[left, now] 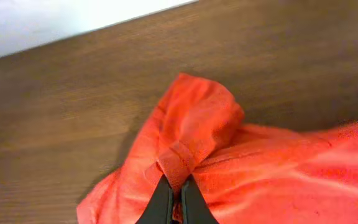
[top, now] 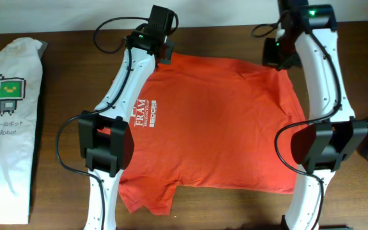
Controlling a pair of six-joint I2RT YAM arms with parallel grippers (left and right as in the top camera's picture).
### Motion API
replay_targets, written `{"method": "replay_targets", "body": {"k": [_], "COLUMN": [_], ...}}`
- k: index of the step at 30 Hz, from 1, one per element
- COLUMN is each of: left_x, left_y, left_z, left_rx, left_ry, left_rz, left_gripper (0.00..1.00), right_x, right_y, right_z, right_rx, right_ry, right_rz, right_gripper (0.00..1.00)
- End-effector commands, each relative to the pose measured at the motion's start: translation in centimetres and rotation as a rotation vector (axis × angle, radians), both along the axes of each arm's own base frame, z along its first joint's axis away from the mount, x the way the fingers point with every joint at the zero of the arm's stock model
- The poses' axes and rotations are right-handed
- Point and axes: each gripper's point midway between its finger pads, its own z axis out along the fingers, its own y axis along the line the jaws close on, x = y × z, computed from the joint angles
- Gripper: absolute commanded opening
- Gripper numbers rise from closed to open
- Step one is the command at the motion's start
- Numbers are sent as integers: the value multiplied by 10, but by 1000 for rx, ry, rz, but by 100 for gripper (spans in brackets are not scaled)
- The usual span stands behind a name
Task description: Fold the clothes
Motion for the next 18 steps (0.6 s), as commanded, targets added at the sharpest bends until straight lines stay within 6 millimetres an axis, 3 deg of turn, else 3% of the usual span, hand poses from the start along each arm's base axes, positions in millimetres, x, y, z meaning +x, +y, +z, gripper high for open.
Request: {"method": "replay_targets", "body": {"k": [1, 4, 8, 12, 16, 18], "left_x": [14, 27, 33, 21, 3, -3], "left_y": [35, 63, 87, 91, 80, 81], "left_z": [24, 29, 32, 22, 3, -1], "left_rx": [18, 1, -1, 23, 23, 35], "left_ry": [-80, -118, -133, -67, 56, 86], "left_rz": [91, 141, 181, 177, 63, 54], "left_gripper": [0, 0, 0, 0, 0, 0], "right_x": [-2, -8, -17, -28, -39, -48], "right_y": [-59, -93, -107, -105, -108, -110], "right_z": [-1, -1, -2, -5, -11, -24], "right_rx": [-29, -21, -20, -20, -18, -6], "right_ry": [-2, 1, 23, 76, 127, 176], "right_rz": [-155, -218, -253, -230, -233, -241], "right_gripper": [4, 4, 4, 4, 4, 4]}}
